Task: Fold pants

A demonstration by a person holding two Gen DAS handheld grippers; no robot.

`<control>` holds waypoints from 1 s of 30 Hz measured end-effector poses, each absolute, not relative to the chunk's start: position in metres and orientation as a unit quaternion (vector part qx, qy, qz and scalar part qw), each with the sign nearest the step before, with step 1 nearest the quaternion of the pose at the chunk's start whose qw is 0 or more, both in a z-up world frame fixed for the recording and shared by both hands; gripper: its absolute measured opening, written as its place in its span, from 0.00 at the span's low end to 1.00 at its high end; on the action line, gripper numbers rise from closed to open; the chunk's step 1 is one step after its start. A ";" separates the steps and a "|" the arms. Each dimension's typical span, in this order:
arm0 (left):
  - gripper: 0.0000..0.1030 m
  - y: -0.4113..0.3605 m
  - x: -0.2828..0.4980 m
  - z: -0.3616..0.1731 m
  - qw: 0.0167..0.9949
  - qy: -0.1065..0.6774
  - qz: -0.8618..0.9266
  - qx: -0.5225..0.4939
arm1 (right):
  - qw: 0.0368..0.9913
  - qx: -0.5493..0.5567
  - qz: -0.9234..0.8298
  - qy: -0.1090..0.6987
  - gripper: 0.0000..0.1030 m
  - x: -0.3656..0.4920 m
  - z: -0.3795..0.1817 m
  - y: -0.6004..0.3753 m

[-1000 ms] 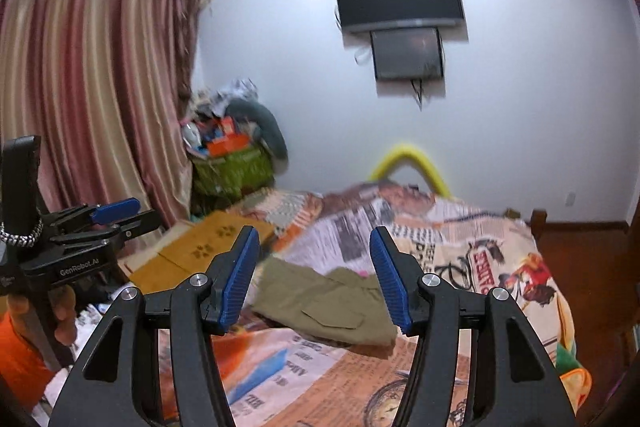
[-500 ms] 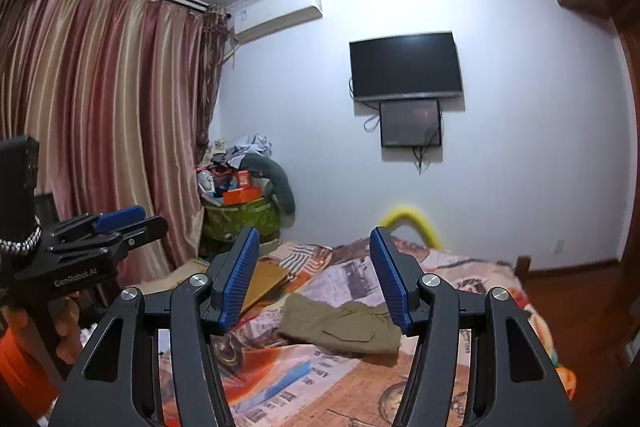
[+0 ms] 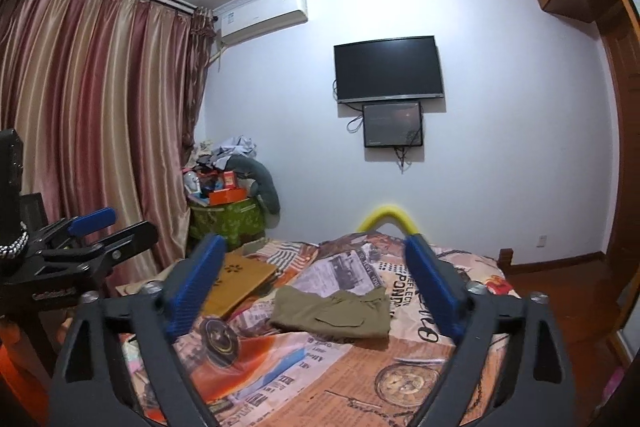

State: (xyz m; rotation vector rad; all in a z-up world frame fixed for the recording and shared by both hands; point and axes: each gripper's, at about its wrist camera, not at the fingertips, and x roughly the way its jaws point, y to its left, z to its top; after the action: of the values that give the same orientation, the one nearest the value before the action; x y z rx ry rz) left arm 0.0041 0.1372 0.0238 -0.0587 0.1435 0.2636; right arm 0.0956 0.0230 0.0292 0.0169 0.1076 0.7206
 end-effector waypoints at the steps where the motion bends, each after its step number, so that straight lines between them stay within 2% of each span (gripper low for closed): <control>1: 1.00 0.136 0.003 0.023 0.988 0.073 0.130 -0.030 | 0.936 0.009 0.348 0.050 1.00 0.096 0.029 0.023; 30: 1.00 0.134 0.004 0.014 0.987 0.083 0.131 -0.032 | 0.937 0.010 0.345 0.063 1.00 0.084 0.018 0.012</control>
State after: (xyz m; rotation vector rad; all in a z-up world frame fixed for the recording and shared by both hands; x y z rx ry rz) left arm 0.0038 0.1345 0.0142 -0.0642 0.1658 0.2626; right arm 0.0837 0.0122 0.0178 0.0206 0.1289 0.7042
